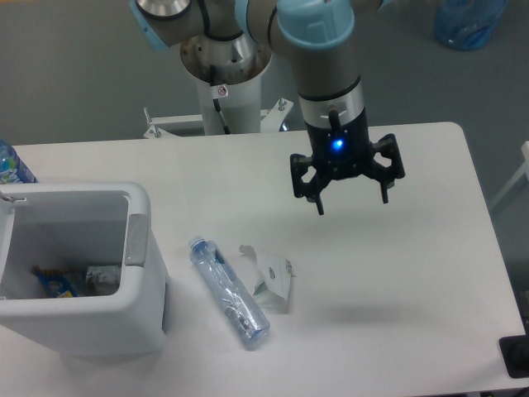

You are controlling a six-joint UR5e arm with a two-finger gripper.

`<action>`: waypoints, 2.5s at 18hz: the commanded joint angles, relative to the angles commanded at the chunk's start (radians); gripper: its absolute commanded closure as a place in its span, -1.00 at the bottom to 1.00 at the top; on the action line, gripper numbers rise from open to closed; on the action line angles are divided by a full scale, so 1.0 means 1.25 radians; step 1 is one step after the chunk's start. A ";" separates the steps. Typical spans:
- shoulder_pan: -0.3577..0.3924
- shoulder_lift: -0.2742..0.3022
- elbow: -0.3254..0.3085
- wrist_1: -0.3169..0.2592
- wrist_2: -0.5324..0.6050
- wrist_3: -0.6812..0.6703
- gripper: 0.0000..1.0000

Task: Place the trash in the trash can
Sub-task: 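Move the gripper toward the crumpled white paper and lower it, then close the gripper on the crumpled white paper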

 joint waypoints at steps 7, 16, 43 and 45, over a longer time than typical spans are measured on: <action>-0.013 -0.023 0.000 0.025 -0.006 -0.151 -1.00; -0.069 -0.076 -0.063 0.026 -0.007 -0.162 -1.00; -0.112 -0.228 -0.066 0.063 -0.031 -0.247 -0.27; -0.112 -0.228 -0.066 0.063 -0.028 -0.248 -0.03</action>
